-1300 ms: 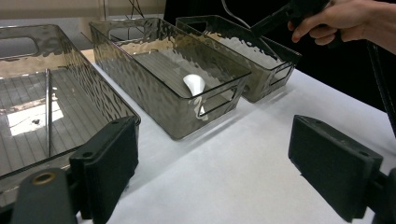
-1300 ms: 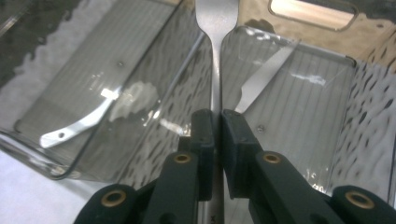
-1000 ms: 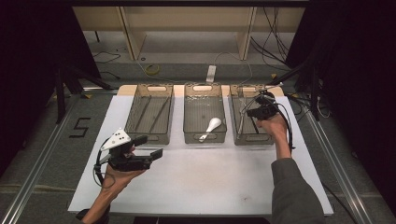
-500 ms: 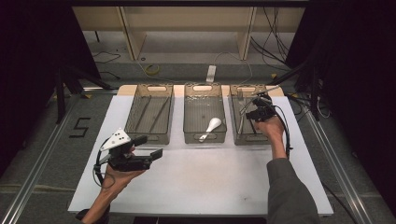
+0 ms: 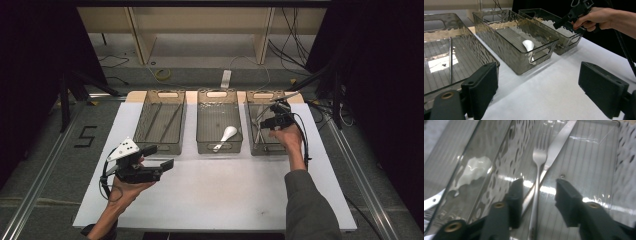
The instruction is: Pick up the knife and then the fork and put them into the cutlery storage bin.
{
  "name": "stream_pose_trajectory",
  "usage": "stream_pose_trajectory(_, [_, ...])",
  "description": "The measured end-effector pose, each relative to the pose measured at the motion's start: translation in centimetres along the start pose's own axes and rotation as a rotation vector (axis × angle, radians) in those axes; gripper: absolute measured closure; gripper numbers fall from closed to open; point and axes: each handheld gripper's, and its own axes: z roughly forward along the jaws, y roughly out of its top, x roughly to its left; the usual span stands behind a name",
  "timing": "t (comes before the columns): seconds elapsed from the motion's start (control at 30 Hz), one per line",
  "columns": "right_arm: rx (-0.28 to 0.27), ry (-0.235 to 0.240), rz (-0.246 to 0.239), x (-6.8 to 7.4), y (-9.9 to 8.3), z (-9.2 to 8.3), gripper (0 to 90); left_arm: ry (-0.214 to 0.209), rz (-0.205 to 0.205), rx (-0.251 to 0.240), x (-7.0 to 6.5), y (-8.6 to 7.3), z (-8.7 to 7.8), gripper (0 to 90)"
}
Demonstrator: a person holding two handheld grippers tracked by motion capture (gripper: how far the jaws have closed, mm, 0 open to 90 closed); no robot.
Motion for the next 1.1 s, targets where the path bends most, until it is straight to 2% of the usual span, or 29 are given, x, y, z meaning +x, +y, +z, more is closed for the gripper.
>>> stream_pose_trajectory(0.13, [-0.041,0.037,-0.020,0.2,-0.3,-0.9,50.0,-0.001,0.001,0.002,0.0,0.0,0.0,15.1])
stream_pose_trajectory(0.27, [-0.095,0.072,-0.057,0.9,-0.7,-2.0,45.7,-0.006,-0.005,0.003,0.1,0.0,0.0,15.1])
stream_pose_trajectory(0.37, [-0.138,0.116,-0.080,1.5,-1.2,-2.8,42.5,-0.010,-0.010,0.001,0.1,0.0,0.0,15.1])
stream_pose_trajectory(0.5, [-0.203,0.161,-0.088,2.4,-2.2,-3.9,38.7,-0.012,-0.018,0.001,0.2,0.0,0.0,15.1])
stream_pose_trajectory(0.63, [-0.274,0.203,-0.101,3.4,-3.5,-5.1,35.9,-0.013,-0.022,0.001,0.2,0.0,0.0,15.1])
stream_pose_trajectory(0.77, [-0.330,0.239,-0.140,4.7,-5.0,-6.6,34.5,-0.015,-0.026,0.002,0.2,0.0,0.0,15.1])
stream_pose_trajectory(0.87, [-0.376,0.277,-0.152,5.4,-6.3,-7.6,34.4,-0.016,-0.027,0.001,0.3,0.0,0.0,15.1])
stream_pose_trajectory(1.0, [-0.415,0.301,-0.178,6.1,-8.2,-8.5,33.2,-0.017,-0.029,0.001,0.2,0.0,0.0,15.1])
stream_pose_trajectory(1.1, [-0.444,0.328,-0.179,6.4,-9.8,-8.9,32.5,-0.019,-0.029,0.000,0.2,0.0,0.0,15.1])
